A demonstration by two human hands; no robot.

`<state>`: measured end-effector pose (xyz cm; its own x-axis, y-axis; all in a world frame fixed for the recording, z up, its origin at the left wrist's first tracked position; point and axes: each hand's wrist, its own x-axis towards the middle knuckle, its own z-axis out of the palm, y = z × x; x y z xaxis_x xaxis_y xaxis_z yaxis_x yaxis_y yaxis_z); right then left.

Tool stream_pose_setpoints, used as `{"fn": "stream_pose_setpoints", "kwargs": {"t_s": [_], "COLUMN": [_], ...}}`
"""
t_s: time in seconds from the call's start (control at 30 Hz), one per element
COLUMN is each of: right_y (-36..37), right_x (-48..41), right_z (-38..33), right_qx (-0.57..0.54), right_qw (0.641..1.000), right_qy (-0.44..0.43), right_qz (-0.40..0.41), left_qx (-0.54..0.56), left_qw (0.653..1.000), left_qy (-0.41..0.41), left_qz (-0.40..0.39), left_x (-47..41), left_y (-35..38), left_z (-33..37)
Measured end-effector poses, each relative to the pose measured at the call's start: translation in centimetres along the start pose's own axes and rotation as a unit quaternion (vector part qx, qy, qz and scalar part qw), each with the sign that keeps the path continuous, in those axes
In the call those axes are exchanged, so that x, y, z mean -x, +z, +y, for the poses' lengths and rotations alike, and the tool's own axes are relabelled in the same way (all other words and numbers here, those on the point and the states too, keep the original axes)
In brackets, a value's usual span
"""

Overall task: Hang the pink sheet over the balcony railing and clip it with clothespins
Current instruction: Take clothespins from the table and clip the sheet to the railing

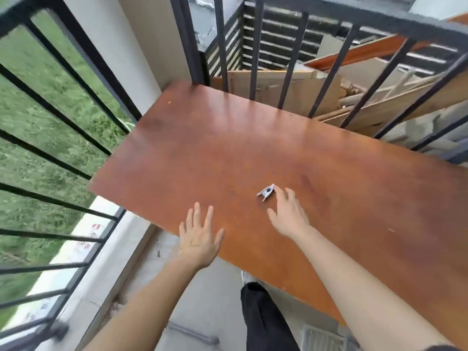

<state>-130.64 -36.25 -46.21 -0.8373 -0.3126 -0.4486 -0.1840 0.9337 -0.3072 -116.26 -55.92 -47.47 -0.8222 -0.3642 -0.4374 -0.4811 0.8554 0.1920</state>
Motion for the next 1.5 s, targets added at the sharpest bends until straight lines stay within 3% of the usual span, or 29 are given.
{"fn": "stream_pose_setpoints", "kwargs": {"t_s": [0.1,0.23,0.4,0.57,0.73,0.83,1.03,1.2,1.37,1.5], "right_y": [1.0,3.4,4.4,3.0,3.0,4.1,9.8,13.7,17.1,20.4], "right_x": [-4.8,-7.2,-6.2,-3.0,1.8,6.9,24.2,37.6,51.6,63.9], "right_z": [1.3,3.3,4.3,1.7,-4.8,-7.9,-10.7,-9.4,-10.5,-15.0], "right_qx": [0.073,0.166,0.17,0.144,0.073,0.059,0.069,0.152,0.175,0.122], "right_qw": [0.996,0.972,0.969,0.962,0.93,0.893,0.798,0.686,0.574,0.512], "right_qy": [-0.051,-0.161,-0.176,-0.231,-0.352,-0.433,-0.571,-0.681,-0.777,-0.829], "right_qz": [0.005,-0.046,-0.014,-0.027,-0.07,-0.112,-0.181,-0.206,-0.192,-0.189], "left_qx": [-0.006,-0.008,0.01,0.082,0.139,0.14,0.148,0.188,0.161,0.154], "left_qw": [0.999,0.99,0.983,0.981,0.956,0.93,0.857,0.769,0.698,0.596], "left_qy": [-0.017,-0.049,-0.064,-0.134,-0.255,-0.322,-0.464,-0.587,-0.657,-0.733], "left_qz": [-0.045,-0.131,-0.171,-0.112,0.05,0.113,0.166,0.166,0.233,0.29], "left_x": [-2.5,-2.2,0.7,5.3,13.8,21.1,40.0,53.5,67.5,78.8], "left_y": [2.3,5.8,6.6,5.0,3.7,4.4,11.2,16.4,20.2,20.5], "left_z": [0.5,1.1,2.4,2.8,3.0,3.3,1.2,3.1,3.4,0.9]}}
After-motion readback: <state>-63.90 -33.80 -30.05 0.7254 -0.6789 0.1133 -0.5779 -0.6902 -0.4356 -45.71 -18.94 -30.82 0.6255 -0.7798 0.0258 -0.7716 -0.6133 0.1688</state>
